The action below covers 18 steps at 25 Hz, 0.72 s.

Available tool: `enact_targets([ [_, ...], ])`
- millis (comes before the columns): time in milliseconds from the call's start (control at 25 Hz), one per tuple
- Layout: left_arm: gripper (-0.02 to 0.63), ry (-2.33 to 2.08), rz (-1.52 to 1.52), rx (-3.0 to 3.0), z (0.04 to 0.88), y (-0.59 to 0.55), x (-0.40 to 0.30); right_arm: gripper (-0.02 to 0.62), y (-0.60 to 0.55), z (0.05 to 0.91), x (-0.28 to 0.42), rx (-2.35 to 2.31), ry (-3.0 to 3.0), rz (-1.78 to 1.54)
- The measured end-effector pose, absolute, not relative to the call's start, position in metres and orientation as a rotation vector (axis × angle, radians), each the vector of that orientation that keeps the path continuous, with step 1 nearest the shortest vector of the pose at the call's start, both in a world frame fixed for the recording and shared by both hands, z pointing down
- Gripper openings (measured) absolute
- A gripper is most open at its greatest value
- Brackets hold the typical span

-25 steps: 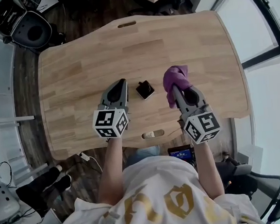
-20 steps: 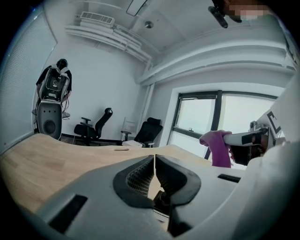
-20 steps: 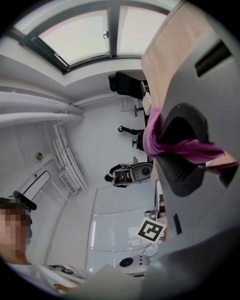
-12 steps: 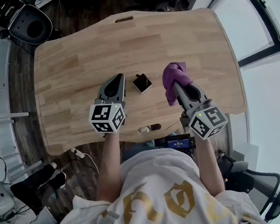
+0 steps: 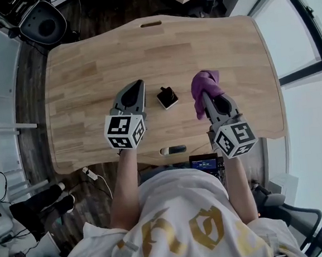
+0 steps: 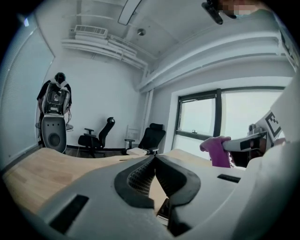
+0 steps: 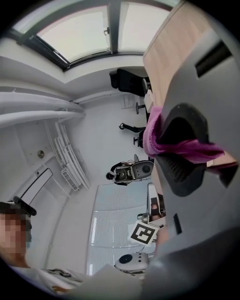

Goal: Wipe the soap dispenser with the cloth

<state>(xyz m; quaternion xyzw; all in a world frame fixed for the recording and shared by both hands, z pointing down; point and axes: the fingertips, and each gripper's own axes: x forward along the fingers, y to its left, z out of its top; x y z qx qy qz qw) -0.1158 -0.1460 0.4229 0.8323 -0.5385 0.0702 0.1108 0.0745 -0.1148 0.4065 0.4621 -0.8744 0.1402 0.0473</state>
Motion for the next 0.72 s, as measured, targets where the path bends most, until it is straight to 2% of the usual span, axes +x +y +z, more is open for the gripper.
enact_targets([
  [720, 0.011, -1.449, 0.281, 2.350, 0.492, -0.136, -0.104, 0.057, -0.119, 0.447, 0.073, 1.331, -2.617, 0.452],
])
